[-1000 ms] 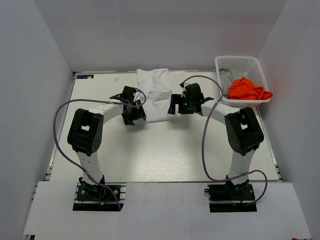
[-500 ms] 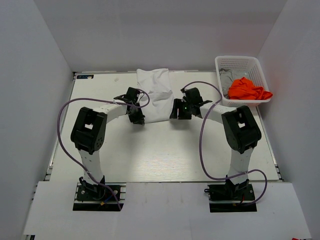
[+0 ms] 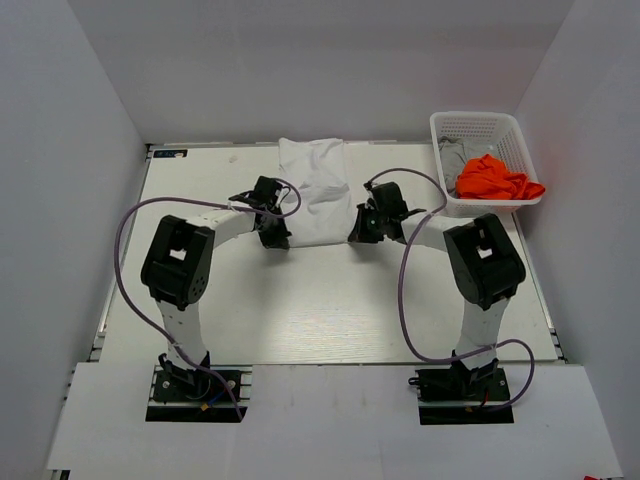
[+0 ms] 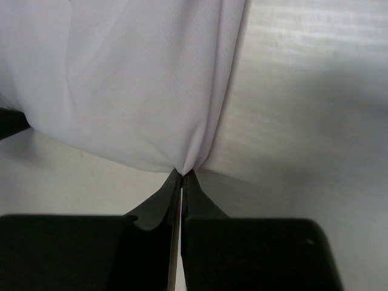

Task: Fold and stack the t-shirts
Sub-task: Grab one side of the 2/3 rectangular tshirt with both arms, then fold the long partially folded tshirt into a neat square

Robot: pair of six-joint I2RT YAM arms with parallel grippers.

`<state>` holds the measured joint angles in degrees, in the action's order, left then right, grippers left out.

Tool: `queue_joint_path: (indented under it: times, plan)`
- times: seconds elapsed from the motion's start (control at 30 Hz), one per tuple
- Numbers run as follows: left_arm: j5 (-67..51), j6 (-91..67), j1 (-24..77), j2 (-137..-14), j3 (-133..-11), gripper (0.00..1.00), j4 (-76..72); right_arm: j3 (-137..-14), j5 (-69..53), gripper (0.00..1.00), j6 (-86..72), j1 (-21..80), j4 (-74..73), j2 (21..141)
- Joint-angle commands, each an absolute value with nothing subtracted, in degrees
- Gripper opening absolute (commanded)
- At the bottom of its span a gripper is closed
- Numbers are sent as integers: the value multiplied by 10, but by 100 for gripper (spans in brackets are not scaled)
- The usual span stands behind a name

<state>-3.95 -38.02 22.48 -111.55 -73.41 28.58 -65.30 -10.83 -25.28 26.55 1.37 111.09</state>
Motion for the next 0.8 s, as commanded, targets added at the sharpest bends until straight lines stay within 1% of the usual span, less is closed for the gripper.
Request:
queue_joint_path:
  times: [0.0,0.1,0.17,0.27,0.3,0.37,0.43,0.5,0.53,0.6,0.77]
  plan:
    - [-11,-381,240,-1063,-670,0,308,-589,-119,0,-246,268,4,1030]
    - [-18,-386,260,-1006,-632,0,327,-534,-141,0,-246,269,-16,959]
    - [-48,-386,275,-977,-611,0,334,-511,-153,0,-235,270,-37,915]
    - [-65,-380,293,-907,-577,0,350,-483,-189,0,-201,268,-110,847]
    - [-65,-380,302,-868,-569,0,363,-481,-201,0,-190,271,-123,824]
    - [-78,-367,315,-828,-569,0,372,-469,-210,0,-164,269,-139,785]
    - [-108,-367,321,-775,-569,0,372,-481,-212,0,-149,269,-176,734]
    - [-117,-378,326,-755,-596,0,383,-494,-227,0,-140,268,-203,709]
    - [-117,-384,326,-755,-613,0,421,-506,-228,0,-138,268,-212,681]
    - [-85,-395,332,-748,-635,0,446,-512,-226,0,-135,266,-215,656]
    - [-82,-395,337,-735,-659,0,427,-534,-186,0,-142,263,-221,635]
